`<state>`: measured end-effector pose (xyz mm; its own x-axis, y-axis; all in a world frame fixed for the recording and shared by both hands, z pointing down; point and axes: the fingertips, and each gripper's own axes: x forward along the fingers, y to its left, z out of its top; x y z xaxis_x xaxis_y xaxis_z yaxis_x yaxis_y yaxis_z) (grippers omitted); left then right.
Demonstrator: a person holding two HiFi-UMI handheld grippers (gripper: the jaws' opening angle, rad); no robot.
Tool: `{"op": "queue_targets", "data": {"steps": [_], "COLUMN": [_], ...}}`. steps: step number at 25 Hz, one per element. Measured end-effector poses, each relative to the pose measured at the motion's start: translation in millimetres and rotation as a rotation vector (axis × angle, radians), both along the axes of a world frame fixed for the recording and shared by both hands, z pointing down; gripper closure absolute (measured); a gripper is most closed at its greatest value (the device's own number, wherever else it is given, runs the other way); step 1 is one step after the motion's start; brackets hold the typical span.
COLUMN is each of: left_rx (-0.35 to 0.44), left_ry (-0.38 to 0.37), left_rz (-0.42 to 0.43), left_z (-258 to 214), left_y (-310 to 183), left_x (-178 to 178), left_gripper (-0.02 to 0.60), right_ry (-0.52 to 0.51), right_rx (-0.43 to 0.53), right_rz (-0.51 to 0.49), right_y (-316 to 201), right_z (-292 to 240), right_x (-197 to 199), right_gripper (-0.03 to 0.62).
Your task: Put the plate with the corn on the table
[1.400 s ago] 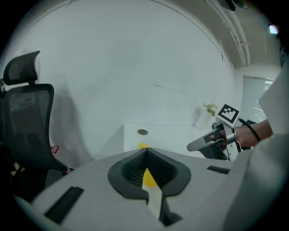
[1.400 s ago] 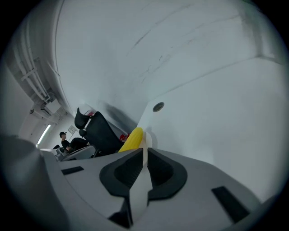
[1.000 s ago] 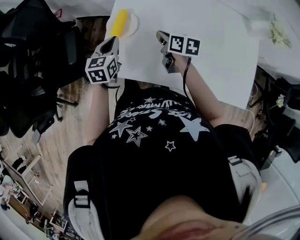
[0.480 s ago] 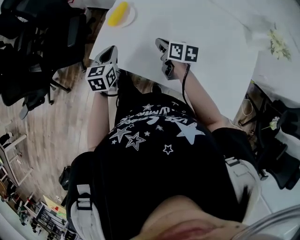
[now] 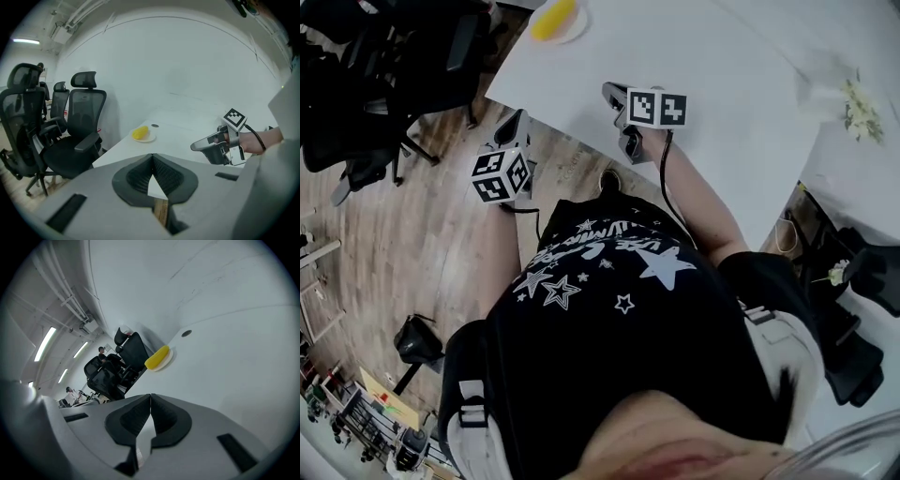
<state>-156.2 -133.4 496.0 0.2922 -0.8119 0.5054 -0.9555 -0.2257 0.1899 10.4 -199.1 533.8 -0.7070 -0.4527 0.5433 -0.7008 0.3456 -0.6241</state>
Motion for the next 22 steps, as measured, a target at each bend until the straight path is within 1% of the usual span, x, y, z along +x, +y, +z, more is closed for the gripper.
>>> {"op": "queue_targets", "data": {"steps": [5, 9, 11, 13, 16, 22], "left_rx": [-0.01, -0.005, -0.003, -0.001, 0.003, 0.035], "left_ry": [0.035, 0.051, 0.056, 0.06, 0.063, 0.059], "left_rz": [-0.045, -0.08, -0.094, -0.099, -0.097, -0.093], "left_z": [8.5, 4.7, 3.7, 2.4, -1.6, -16.2], "left_y": [34.6, 66.7, 81.9, 96.1, 118.8, 156.7], "left_x": [-9.6, -18.5, -23.4, -25.6, -24.1, -17.7], "left_gripper": [0.577, 0.577, 0.577, 0.577, 0.577, 0.577], "right_ry": [0.042, 0.022, 0.025, 0.038, 0.036, 0.048], "right_rx": [0.005, -0.009, 0.007, 0.025, 0.024, 0.053], "right_rz": [-0.044, -0.048, -0.061, -0.071, -0.078, -0.101], "right_y": [22.6, 49.9, 63.5, 76.1, 98.6, 135.1], "right_z": [5.6, -0.3, -4.2, -7.2, -11.7, -21.5], "right_x": [-10.6, -19.3, -25.8, -31.0, -35.4, -37.2], "right_gripper": [0.586, 0.586, 0.588, 0.588, 0.588, 0.588]}}
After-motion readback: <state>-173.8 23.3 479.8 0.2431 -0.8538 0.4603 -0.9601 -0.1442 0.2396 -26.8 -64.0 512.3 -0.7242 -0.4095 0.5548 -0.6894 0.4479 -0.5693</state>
